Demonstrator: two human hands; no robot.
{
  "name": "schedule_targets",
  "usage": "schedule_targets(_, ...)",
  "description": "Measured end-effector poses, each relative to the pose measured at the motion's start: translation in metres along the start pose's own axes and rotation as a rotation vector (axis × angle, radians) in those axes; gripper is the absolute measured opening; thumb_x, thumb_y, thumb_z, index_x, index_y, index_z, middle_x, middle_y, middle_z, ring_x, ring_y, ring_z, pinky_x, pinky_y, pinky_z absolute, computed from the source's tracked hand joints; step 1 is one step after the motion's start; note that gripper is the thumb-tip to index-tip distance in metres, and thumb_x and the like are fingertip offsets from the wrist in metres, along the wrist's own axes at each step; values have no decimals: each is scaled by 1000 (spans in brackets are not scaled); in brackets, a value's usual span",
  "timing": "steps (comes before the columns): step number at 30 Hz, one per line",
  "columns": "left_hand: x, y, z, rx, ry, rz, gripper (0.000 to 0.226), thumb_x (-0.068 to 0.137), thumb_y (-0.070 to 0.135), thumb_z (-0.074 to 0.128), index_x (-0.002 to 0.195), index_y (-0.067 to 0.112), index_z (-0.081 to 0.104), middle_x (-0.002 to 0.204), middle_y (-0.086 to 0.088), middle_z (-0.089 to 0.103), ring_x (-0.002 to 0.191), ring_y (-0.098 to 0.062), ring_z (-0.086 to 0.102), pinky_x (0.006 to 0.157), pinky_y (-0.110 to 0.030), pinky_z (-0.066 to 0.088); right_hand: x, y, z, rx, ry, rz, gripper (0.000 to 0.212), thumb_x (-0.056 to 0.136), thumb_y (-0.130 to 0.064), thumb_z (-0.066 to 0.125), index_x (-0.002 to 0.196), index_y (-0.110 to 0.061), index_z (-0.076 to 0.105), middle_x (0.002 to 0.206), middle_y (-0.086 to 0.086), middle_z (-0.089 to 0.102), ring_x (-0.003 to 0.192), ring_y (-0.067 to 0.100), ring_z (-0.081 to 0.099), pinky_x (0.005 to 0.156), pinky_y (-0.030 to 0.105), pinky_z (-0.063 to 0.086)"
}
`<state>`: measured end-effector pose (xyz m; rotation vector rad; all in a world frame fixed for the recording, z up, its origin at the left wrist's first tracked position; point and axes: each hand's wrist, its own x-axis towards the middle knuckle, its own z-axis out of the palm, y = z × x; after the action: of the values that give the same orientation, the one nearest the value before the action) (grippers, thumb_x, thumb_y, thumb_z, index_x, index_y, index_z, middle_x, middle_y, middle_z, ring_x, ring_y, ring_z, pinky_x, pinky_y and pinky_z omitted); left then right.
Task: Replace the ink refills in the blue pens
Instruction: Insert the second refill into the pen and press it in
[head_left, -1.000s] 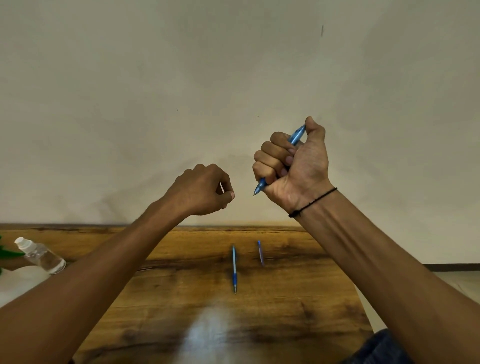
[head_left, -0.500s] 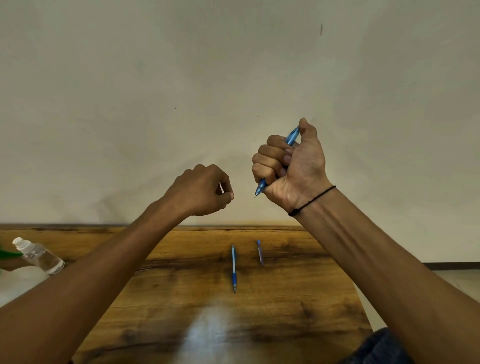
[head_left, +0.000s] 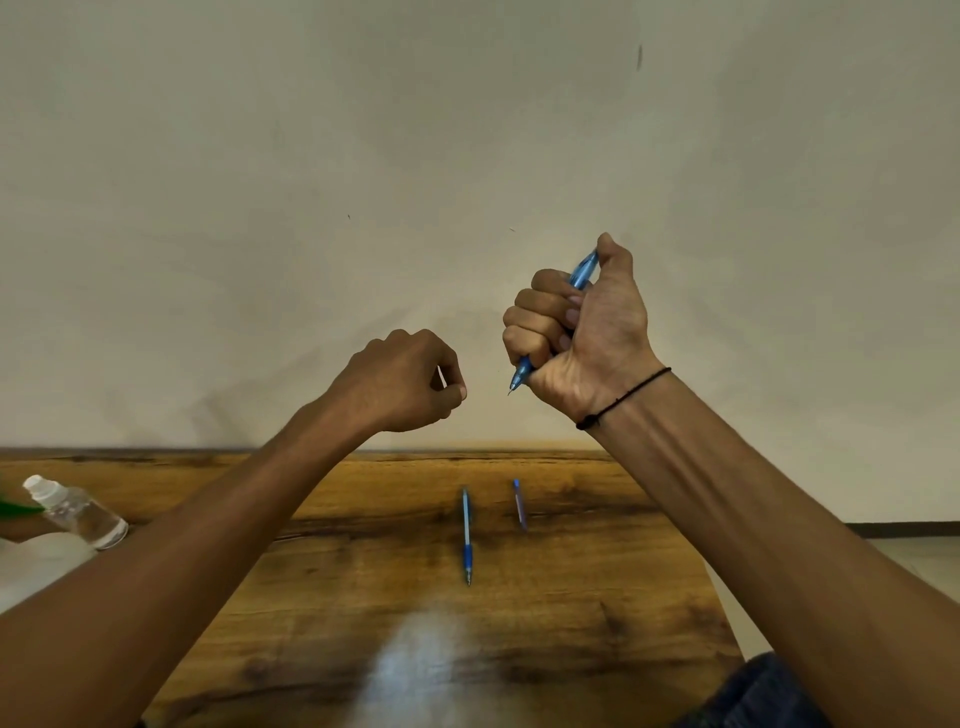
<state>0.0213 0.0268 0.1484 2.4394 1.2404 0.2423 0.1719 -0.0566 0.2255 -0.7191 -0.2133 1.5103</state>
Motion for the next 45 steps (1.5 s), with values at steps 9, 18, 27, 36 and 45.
schedule_targets(9, 1, 3, 2, 4, 4, 5, 14, 98, 33, 68, 101, 23, 77, 84, 9, 79, 74, -6, 73, 80, -40, 63, 0, -2, -3, -9, 19, 0, 71, 98, -70, 33, 48, -20, 28, 43, -7, 19, 34, 8, 17, 36, 21, 12)
schedule_targets(18, 3, 3, 1, -108, -52, 20, 13, 99, 31, 68, 101, 23, 77, 80, 10, 79, 69, -2, 75, 80, -36, 63, 8, -2, -13, -13, 28, -21, 64, 106, -62, 29, 68, -13, 44, 50, -5, 30, 39, 8, 23, 40, 21, 17)
schedule_targets(27, -4, 19, -14, -857, -345, -26, 38, 108, 40, 48, 111, 15, 76, 99, -8, 82, 92, -23, 79, 77, -31, 64, 25, 12, -34, -278, 196, -163, 37, 112, -34, 42, 98, -4, 58, 71, 6, 46, 57, 15, 44, 56, 29, 45)
schedule_targets(36, -2, 17, 4, -834, -316, -28, 18, 98, 30, 69, 100, 15, 80, 93, -3, 82, 88, -16, 79, 73, -23, 63, 31, 18, -44, -566, 299, -177, 24, 101, -12, 64, 118, 5, 68, 90, 10, 57, 82, 21, 56, 72, 32, 52)
schedule_targets(45, 1, 12, 9, -693, -404, -129, 22, 104, 23, 60, 112, 11, 76, 93, -3, 82, 87, -14, 79, 75, -23, 62, 34, 13, -68, -1004, 256, -161, 25, 89, -3, 77, 111, 5, 70, 96, 19, 75, 83, 29, 73, 66, 33, 61)
